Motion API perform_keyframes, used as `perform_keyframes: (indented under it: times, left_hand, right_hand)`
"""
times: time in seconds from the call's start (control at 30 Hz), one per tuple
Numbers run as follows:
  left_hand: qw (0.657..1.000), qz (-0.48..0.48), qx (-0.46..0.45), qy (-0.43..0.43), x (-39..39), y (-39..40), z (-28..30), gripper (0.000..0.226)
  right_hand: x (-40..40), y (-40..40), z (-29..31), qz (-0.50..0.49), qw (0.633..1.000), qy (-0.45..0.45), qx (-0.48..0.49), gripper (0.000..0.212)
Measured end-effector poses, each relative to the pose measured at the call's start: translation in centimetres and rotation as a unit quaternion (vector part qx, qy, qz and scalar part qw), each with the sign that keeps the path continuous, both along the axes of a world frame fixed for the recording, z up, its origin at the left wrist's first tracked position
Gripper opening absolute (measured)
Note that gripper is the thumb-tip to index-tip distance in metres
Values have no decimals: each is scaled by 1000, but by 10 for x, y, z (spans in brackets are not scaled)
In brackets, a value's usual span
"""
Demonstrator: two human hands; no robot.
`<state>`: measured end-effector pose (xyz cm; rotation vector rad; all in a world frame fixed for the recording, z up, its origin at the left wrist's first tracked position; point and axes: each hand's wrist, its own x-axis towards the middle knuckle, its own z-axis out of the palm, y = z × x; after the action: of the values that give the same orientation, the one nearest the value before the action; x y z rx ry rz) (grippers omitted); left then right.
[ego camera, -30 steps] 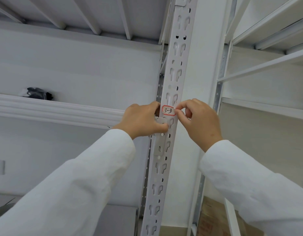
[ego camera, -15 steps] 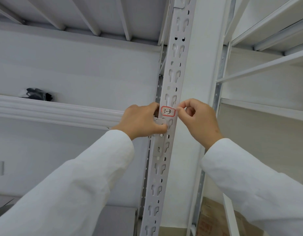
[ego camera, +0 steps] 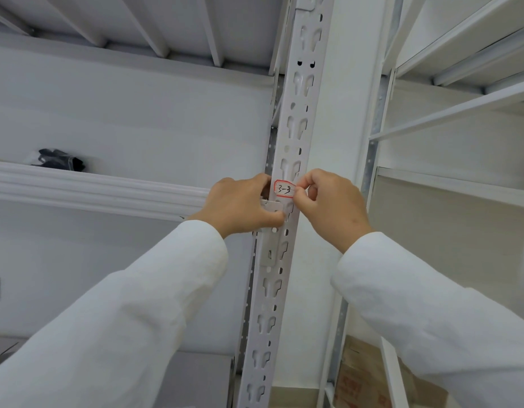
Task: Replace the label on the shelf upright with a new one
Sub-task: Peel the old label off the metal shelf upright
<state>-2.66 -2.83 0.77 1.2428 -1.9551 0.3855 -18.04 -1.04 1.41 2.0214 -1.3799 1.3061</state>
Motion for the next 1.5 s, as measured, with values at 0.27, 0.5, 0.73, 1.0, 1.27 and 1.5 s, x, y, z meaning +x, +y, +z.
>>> perform_keyframes:
  times: [0.27,0.5,0.73,1.0,1.27,1.5]
  left_hand:
    - [1000,-2,-4,-4,1,-1,-1,31]
    - [1000,-2,-5,0,0,1,0,32]
    - [1000,-4,-1,4,0,-1,-1,32]
    - [1000,-1,-3,-1,1,-3,-1,33]
    - [1000,1,-1,-4,0,-1,0,33]
    - [1000,1,1,-4,1,0,0,33]
  right_hand:
    - [-9,-4,2,157,966,-198,55,11]
    - [-9,-1,-5,50,997,-66,6,7]
    - [1,0,-1,-1,999,-38,20,9]
    - [0,-3,-1,88,986,-124,75,16]
    - [-4,-5,3,135,973,-153,106,18]
    - [-13,-2,-1,133,983,-113,65,6]
